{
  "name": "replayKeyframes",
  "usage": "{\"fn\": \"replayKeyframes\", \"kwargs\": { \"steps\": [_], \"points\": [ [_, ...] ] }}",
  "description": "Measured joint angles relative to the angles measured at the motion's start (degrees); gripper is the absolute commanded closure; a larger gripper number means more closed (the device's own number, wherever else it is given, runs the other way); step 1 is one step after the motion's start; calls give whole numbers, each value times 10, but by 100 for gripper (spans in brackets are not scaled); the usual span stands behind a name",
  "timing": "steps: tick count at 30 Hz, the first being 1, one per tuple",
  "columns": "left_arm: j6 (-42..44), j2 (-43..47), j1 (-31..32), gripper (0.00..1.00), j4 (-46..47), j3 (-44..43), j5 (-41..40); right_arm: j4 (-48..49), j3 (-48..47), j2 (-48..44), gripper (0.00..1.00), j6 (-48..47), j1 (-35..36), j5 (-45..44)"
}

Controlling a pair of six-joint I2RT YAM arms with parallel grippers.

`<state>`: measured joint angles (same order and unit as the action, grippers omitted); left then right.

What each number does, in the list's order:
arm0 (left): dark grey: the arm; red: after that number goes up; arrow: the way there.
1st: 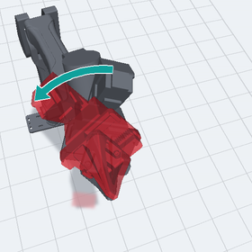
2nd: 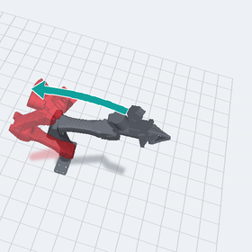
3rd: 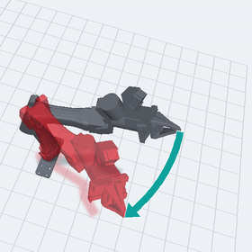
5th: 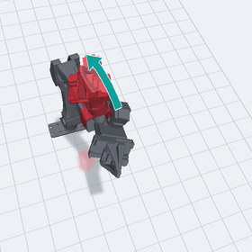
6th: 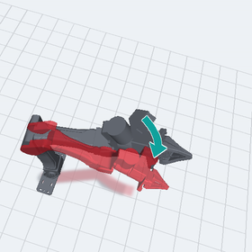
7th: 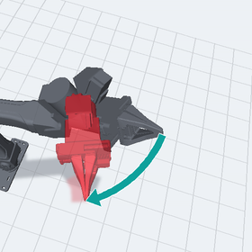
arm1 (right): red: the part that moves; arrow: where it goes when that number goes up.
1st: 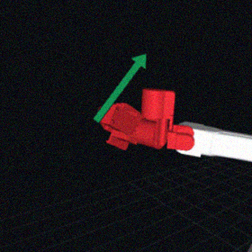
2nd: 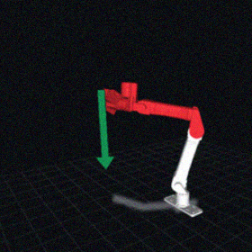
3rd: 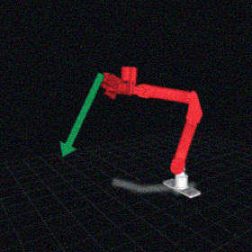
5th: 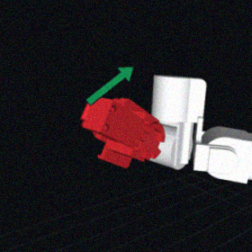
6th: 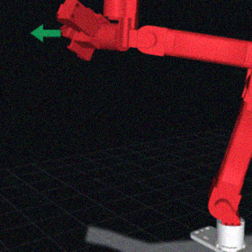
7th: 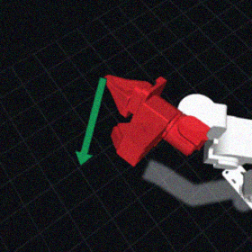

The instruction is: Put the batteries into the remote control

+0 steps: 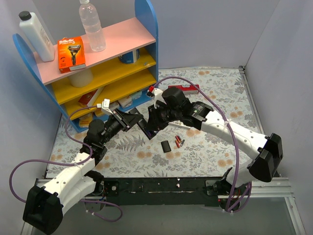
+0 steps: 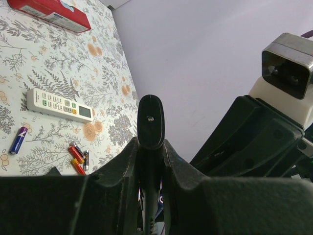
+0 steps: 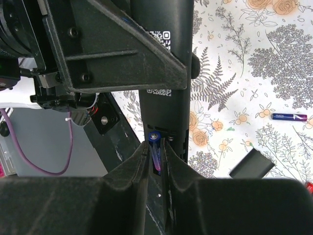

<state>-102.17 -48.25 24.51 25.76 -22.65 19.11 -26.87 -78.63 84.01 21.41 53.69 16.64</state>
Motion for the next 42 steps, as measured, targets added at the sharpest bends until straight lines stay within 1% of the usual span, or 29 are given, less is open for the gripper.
{"fn": "replayKeyframes", "kwargs": {
  "steps": [13,18,22,23,25,26,28,32,38,42],
  "points": [
    [-1,-1,0,100,3,0,0,-3,-5,4,80,-19,5,0],
    [-3,-1,0,100,4,0,0,-3,-5,4,78,-19,5,-1],
    [-5,-1,0,100,7,0,0,-3,-5,4,73,-19,5,-2],
    [-7,-1,0,100,9,0,1,-3,-5,4,70,-20,5,-3],
    [-8,-1,0,100,17,0,3,-3,-5,4,68,-21,5,-4],
    [-8,-1,0,100,18,0,3,-3,-5,3,65,-23,5,-4],
    [-8,-1,0,100,22,0,4,-3,-5,2,64,-27,6,-4],
    [-8,-1,0,100,33,0,6,-14,-18,0,59,-44,9,-3],
    [-13,0,0,100,49,0,26,-25,-50,-3,58,-75,9,-8],
    [-14,0,0,100,60,0,38,-31,-54,-7,58,-88,9,-9]
  ]
}}
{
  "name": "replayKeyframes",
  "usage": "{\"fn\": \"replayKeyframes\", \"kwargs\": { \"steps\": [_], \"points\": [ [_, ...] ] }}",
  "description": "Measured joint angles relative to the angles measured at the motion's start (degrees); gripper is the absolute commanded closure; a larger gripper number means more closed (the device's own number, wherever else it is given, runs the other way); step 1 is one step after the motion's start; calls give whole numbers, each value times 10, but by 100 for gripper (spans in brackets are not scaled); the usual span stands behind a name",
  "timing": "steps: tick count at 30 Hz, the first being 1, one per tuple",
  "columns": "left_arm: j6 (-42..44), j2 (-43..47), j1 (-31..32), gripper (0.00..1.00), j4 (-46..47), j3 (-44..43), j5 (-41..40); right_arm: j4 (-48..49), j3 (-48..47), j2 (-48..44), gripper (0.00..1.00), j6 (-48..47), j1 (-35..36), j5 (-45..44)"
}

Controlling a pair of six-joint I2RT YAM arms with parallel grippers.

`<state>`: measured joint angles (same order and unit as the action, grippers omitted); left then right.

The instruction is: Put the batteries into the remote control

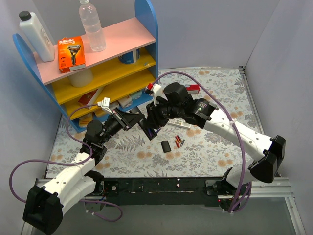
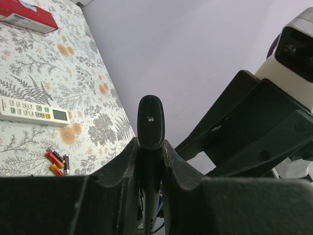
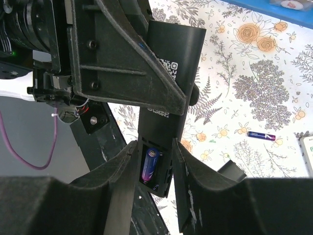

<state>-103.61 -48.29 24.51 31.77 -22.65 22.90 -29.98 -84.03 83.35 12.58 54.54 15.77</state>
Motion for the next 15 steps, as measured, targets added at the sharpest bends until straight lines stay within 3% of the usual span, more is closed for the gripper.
{"fn": "replayKeyframes", "kwargs": {
  "steps": [15],
  "points": [
    [-28,-5,0,100,16,5,3,-10,-3,0,64,-6,-1,-1]
  ]
}}
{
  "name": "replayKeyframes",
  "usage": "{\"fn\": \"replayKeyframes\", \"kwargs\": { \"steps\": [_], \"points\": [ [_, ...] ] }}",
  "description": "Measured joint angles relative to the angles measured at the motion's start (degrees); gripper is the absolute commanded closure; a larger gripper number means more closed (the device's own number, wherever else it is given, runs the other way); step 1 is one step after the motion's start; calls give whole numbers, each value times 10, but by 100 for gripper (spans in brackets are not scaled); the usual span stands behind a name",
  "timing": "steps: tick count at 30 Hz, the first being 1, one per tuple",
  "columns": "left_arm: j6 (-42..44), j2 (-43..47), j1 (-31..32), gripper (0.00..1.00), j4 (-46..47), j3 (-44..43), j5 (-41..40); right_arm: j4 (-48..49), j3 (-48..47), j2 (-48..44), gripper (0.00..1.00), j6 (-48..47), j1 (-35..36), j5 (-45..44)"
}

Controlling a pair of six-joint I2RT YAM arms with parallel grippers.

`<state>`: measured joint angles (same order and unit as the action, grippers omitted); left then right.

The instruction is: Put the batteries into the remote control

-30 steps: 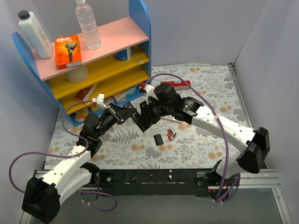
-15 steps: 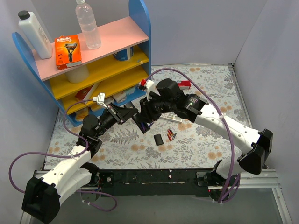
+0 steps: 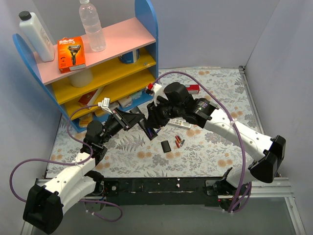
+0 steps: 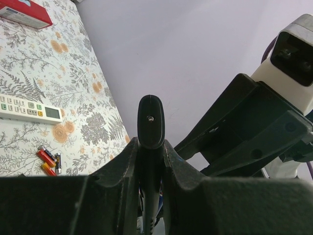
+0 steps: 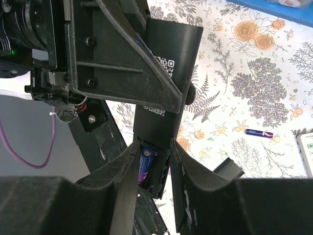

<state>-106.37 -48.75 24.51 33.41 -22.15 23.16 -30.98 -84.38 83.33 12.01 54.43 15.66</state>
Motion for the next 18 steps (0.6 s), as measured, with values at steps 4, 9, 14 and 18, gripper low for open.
{"fn": "replayKeyframes", "kwargs": {
  "steps": [4,9,14,18],
  "points": [
    [-6,-1,0,100,2,0,0,-2,0,0,67,0,-2,1],
    [-11,-2,0,100,5,2,-3,-2,0,0,67,0,-4,4],
    [-15,-2,0,100,6,3,-7,-2,0,0,63,0,-3,3],
    [-15,-2,0,100,10,5,-12,-2,0,0,61,2,-3,0]
  ]
}}
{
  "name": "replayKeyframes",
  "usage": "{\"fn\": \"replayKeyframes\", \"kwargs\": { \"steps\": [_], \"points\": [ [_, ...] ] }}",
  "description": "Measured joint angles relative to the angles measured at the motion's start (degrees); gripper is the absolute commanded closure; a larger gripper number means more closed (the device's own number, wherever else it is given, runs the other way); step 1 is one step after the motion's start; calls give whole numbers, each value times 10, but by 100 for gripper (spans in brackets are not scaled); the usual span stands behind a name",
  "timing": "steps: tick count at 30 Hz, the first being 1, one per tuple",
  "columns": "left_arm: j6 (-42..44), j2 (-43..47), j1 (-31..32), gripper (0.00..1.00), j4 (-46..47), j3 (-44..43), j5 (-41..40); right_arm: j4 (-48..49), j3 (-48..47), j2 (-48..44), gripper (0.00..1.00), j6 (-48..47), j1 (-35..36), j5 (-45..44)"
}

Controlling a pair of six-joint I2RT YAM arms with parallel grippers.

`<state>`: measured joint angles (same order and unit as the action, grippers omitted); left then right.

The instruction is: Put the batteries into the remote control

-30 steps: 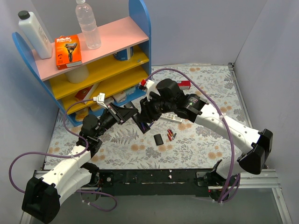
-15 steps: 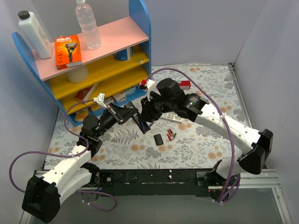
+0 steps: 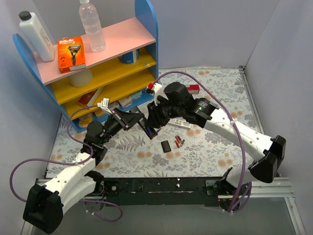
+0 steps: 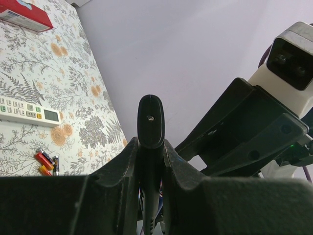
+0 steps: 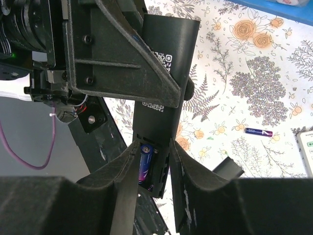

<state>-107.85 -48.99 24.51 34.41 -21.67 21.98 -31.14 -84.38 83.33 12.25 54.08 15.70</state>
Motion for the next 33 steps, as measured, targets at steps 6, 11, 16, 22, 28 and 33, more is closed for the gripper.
{"fn": "replayKeyframes", "kwargs": {
  "steps": [6,11,16,22,28,33],
  "points": [
    [-2,0,0,100,8,6,-3,0,0,-4,53,11,1,-26],
    [-4,0,0,100,8,7,-4,13,0,-20,56,20,1,-28],
    [-6,0,0,100,8,7,-4,26,2,-30,57,29,1,-16],
    [-9,0,0,100,15,7,-4,26,13,-30,58,41,3,-1],
    [-12,0,0,100,21,7,-5,25,17,-30,61,45,4,10],
    [-15,0,0,100,22,7,-5,26,17,-29,62,48,5,16]
  ]
}}
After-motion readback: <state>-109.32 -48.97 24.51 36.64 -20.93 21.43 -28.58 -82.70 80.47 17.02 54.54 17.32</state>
